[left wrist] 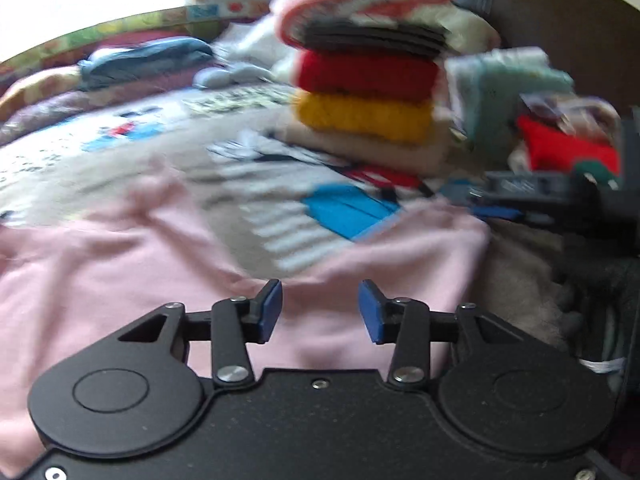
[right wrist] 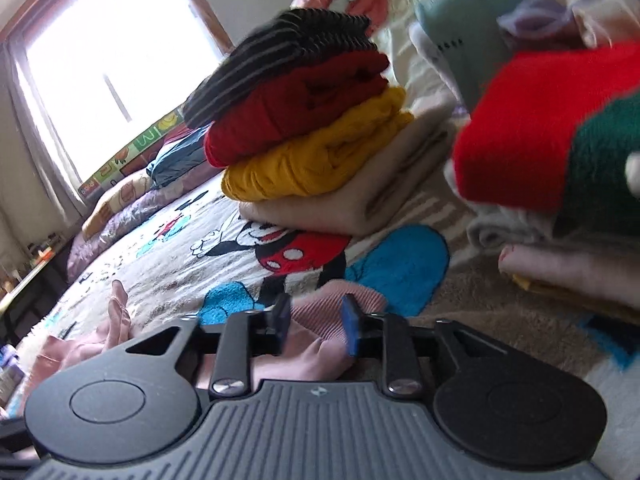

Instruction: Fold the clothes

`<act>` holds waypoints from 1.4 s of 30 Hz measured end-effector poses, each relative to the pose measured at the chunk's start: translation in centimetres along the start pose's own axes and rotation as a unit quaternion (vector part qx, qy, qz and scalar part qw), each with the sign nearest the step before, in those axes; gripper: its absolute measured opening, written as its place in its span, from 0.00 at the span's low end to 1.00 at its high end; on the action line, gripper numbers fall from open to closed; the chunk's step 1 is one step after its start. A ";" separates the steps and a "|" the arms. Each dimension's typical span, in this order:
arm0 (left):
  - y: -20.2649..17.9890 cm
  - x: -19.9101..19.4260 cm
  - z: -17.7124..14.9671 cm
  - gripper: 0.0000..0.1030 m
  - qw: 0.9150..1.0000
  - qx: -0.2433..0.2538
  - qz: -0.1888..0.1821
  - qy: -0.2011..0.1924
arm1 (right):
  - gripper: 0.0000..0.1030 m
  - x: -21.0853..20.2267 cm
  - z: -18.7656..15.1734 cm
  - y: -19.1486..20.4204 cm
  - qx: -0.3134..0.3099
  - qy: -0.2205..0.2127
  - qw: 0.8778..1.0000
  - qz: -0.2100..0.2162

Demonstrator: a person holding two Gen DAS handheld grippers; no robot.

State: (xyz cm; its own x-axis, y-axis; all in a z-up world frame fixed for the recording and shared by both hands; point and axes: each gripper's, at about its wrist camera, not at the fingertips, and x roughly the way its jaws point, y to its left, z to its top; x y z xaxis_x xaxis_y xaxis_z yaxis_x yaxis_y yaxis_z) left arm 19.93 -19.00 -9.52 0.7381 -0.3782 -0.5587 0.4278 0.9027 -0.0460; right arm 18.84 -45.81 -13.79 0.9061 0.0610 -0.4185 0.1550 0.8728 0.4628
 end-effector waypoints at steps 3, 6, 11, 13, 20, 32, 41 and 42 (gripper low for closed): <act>3.5 0.0 1.5 0.40 0.999 -0.031 0.023 0.002 | 0.37 -1.7 0.0 2.8 -0.070 -0.032 0.997 0.010; 6.7 0.9 3.1 0.40 0.998 -0.050 0.038 0.010 | 0.37 -3.5 -0.7 6.5 -0.149 -0.051 0.986 0.062; 9.8 3.9 4.8 0.30 0.997 -0.063 0.031 0.045 | 0.33 -4.6 -5.3 14.4 -0.307 0.002 0.934 0.185; 10.2 4.9 5.3 0.26 0.996 -0.061 0.020 0.059 | 0.33 -4.8 -7.2 16.9 -0.358 0.018 0.909 0.215; 10.5 9.4 6.2 0.26 0.994 -0.045 0.004 0.095 | 0.33 -3.9 -10.2 19.5 -0.408 0.090 0.870 0.263; 10.6 16.0 9.7 0.25 0.993 -0.016 0.013 0.119 | 0.35 -2.7 -11.8 20.1 -0.409 0.150 0.849 0.298; 12.3 17.2 12.6 0.25 0.986 -0.064 0.010 0.155 | 0.35 -2.1 -12.6 20.2 -0.410 0.150 0.846 0.306; 13.0 16.0 13.1 0.25 0.987 -0.072 0.007 0.146 | 0.35 -2.0 -12.7 20.2 -0.408 0.151 0.847 0.307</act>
State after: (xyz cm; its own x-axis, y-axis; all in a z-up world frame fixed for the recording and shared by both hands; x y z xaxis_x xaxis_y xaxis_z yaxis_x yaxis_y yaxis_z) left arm 44.13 -16.04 -8.24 0.5528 -0.3093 -0.7738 0.3248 0.9351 -0.1417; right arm 15.17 -22.18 -13.50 0.5560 0.6383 -0.5325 -0.7436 0.6681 0.0244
